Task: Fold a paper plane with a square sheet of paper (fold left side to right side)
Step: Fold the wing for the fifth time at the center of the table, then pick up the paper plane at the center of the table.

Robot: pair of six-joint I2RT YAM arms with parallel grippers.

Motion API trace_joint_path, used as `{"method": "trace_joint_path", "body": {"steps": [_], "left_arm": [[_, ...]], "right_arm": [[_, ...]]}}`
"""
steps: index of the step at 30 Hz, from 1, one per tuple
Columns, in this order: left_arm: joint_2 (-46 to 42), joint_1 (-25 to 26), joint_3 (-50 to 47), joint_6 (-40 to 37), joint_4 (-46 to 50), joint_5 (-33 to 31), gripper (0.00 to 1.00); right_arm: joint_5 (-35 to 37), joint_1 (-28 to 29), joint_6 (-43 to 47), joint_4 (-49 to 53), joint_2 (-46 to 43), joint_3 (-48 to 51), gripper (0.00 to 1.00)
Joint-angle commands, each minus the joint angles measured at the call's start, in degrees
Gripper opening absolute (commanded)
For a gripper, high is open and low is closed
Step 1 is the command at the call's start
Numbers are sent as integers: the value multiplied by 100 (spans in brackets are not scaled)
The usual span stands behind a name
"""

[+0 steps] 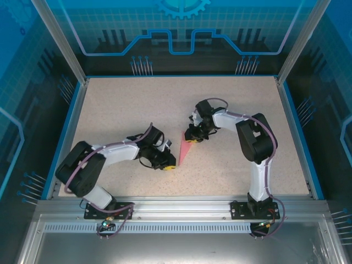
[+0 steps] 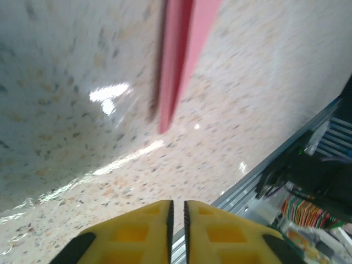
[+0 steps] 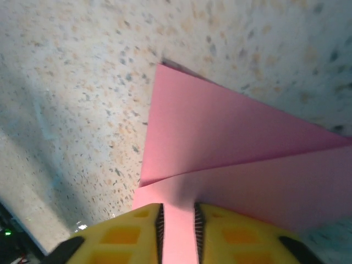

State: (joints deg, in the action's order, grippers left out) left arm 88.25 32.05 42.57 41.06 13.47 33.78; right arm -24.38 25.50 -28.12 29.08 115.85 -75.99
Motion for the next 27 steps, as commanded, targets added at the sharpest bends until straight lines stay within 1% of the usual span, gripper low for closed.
{"method": "trace_joint_path", "body": {"steps": [1, 2, 4, 5, 7, 8, 10, 11, 13, 16, 20, 25, 27], "left_arm": [[-507, -137, 113, -117, 105, -687, 18], [-646, -155, 100, -100, 67, -883, 19], [-948, -190, 48, -48, -17, -1392, 26], [-1066, -204, 29, -30, -37, -1603, 29], [-1312, -217, -4, 31, -62, -2113, 37], [-1426, -224, -16, 40, -88, -2279, 40], [-1649, -227, -81, 77, -184, -2618, 50], [-1732, -235, -107, 91, -196, -2736, 53], [-1887, -244, -135, 82, -142, -2987, 56], [-2014, -266, -156, 45, 28, -3173, 58], [-2176, -272, -278, 58, 97, -3227, 59], [-2332, -296, -398, 78, 132, -3263, 60], [-2347, -305, -408, 55, 153, -3264, 60]], "right_arm": [[660, -31, 39, 14, -706, 108, 32], [811, -6, 26, 36, -868, 171, 36], [1325, 101, -16, 207, -1263, 311, 45], [1542, 177, -45, 309, -1395, 367, 48], [1912, 336, -196, 490, -1616, 497, 56], [1958, 429, -286, 526, -1668, 551, 58], [1962, 681, -478, 547, -1649, 598, 61], [2008, 807, -548, 555, -1594, 567, 63], [2259, 1108, -711, 653, -1401, 411, 66], [2605, 1400, -955, 934, -971, 40, 68], [2946, 1618, -1222, 1130, -597, -189, 67], [3328, 1766, -1323, 1429, -387, -405, 56], [3401, 1778, -1329, 1509, -410, -403, 48]]}}
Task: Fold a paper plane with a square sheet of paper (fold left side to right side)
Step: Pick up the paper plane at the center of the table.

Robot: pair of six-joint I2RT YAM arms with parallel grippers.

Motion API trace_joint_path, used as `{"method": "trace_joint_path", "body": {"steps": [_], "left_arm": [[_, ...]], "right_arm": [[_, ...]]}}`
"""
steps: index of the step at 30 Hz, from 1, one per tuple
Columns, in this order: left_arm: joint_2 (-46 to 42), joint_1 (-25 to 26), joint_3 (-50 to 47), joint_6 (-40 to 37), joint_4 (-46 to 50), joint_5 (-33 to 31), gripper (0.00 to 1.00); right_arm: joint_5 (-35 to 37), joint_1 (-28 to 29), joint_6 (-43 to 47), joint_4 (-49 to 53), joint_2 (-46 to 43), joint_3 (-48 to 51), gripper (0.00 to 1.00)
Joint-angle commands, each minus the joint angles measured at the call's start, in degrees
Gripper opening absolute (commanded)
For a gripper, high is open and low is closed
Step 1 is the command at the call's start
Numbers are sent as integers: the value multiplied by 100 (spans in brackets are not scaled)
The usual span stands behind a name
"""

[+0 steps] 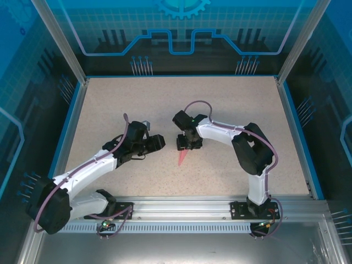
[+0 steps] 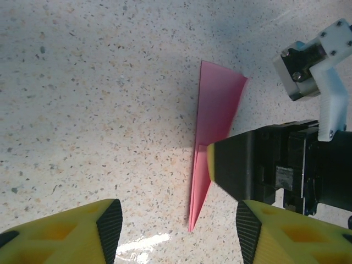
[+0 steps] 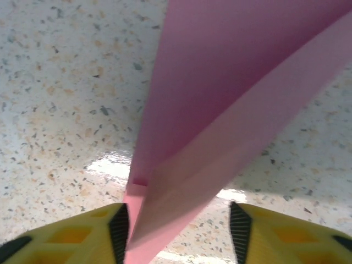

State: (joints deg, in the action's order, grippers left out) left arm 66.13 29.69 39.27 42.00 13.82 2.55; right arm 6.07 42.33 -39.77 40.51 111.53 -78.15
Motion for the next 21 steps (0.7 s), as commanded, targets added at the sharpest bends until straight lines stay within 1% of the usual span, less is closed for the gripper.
{"method": "trace_joint_path", "body": {"steps": [1, 3, 6, 10, 12, 15, 18, 21], "left_arm": [[-130, -69, -77, -48, 133, -140, 60], [-127, -80, -77, -69, 143, -135, 61], [-126, -85, -77, -77, 142, -140, 61], [-124, -79, -69, -87, 169, -140, 62], [-135, -95, -62, -86, 198, -142, 62], [-166, -95, -20, -104, 296, -226, 63], [-244, -104, 42, -122, 426, -375, 64], [-395, -127, 72, -83, 521, -573, 65]], "right_arm": [[389, 94, -162, 407, -11, -181, 45], [429, 84, -146, 452, -92, -144, 38], [458, 87, -121, 502, -216, -104, 24], [346, 99, -95, 519, -422, -86, 0], [246, 107, 17, 427, -627, -65, 0], [-109, 103, 333, 81, -1043, 98, 0], [-602, 47, 642, -345, -1496, 392, 0], [-1222, -99, 764, -1045, -1899, 1009, 0]]}}
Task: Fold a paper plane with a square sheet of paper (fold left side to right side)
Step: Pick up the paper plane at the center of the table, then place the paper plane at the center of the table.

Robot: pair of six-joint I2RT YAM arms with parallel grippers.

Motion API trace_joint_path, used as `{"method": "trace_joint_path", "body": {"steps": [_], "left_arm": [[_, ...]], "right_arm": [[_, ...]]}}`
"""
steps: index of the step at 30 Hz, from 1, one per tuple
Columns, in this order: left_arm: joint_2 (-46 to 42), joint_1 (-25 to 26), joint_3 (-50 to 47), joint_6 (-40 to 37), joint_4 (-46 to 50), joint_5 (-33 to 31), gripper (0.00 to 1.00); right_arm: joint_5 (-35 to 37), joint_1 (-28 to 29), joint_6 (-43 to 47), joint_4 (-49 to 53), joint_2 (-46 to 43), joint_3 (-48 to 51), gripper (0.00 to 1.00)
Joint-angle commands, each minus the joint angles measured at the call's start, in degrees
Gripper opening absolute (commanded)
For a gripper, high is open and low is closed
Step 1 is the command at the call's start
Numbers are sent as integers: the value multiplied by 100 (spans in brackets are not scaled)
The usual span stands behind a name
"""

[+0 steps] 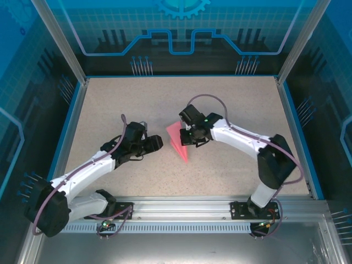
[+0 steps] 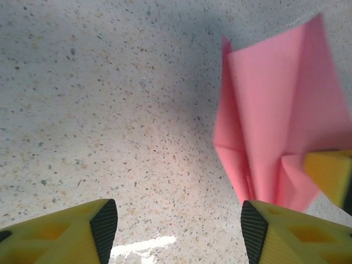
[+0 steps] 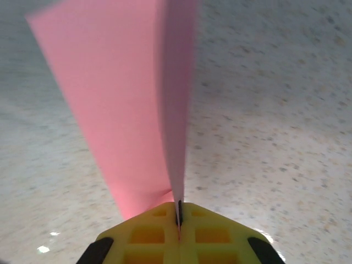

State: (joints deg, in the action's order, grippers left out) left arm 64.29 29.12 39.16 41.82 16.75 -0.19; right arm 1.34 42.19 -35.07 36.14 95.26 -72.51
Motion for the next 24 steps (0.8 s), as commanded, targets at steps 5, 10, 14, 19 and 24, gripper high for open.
{"method": "trace_joint_path", "body": {"steps": [5, 10, 14, 19, 24], "left_arm": [[-381, -101, 38, 29, 245, -440, 70], [-363, -109, 79, 97, 359, -384, 71], [-382, -109, 72, 157, 351, -382, 71], [-300, -112, 113, 178, 308, -332, 72], [-227, -109, 144, 143, 277, -302, 73]], "right_arm": [[-1686, -612, 273, -1767, -205, 1586, 0], [-1679, -1103, 539, -2034, 0, 2035, 1], [-1254, -1281, 808, -1696, -199, 2140, 11], [-279, -1339, 1036, -661, -253, 1886, 23], [703, -1296, 1064, 401, -329, 1449, 31]]}}
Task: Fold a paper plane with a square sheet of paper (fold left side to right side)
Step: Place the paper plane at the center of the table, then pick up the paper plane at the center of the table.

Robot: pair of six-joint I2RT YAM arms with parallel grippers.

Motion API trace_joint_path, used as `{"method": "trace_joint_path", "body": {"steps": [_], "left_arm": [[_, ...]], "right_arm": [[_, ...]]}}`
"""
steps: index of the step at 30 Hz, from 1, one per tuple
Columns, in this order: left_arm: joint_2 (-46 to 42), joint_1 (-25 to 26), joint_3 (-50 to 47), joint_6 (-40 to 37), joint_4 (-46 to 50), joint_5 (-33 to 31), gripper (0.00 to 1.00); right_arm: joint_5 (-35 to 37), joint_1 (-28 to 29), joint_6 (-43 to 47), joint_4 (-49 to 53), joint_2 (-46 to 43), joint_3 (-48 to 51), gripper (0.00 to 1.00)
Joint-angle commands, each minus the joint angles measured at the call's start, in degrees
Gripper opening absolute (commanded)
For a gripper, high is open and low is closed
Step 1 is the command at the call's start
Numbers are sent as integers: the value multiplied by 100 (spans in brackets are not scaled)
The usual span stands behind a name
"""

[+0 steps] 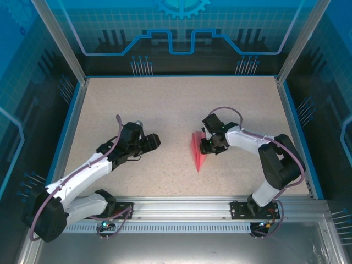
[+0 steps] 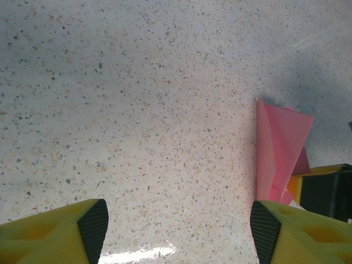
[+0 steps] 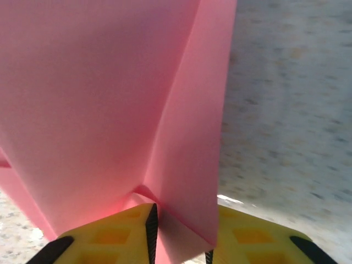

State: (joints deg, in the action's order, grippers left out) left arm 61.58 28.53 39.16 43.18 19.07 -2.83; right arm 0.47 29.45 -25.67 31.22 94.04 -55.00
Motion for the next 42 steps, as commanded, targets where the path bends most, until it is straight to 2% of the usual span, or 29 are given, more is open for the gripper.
{"method": "trace_joint_path", "body": {"steps": [1, 4, 6, 8, 11, 14, 19, 22, 27, 37, 42], "left_arm": [[63, -54, 157, -1, 40, -33, 73], [99, -50, 178, -46, 26, -16, 73], [95, -54, 164, -66, 2, -6, 73], [99, -53, 167, -95, 16, 7, 73], [91, -50, 175, -150, 17, 2, 74], [86, -54, 158, -192, -57, 31, 75], [72, -50, 151, -248, -191, 90, 77], [74, -53, 164, -265, -154, 83, 78], [77, -50, 171, -266, -119, 83, 78], [117, -55, 202, -310, -61, 81, 79], [141, -57, 193, -310, -27, 81, 79]], "right_arm": [[927, -3, 98, 1107, -193, -392, 31], [1273, 90, 63, 1526, -179, -587, 38], [1207, 133, 32, 1580, -301, -621, 39], [772, 146, -15, 1357, -570, -560, 41], [-41, 144, -207, 962, -1012, -333, 48], [-770, 146, -433, 677, -1069, -76, 57], [-1091, 166, -653, 391, -821, 164, 59], [-1159, 166, -660, 369, -624, 98, 59], [-1306, 168, -693, 211, -333, 59, 48], [-1297, 233, -663, 163, 106, -157, 43], [-1166, 322, -617, 204, 410, -357, 36]]}}
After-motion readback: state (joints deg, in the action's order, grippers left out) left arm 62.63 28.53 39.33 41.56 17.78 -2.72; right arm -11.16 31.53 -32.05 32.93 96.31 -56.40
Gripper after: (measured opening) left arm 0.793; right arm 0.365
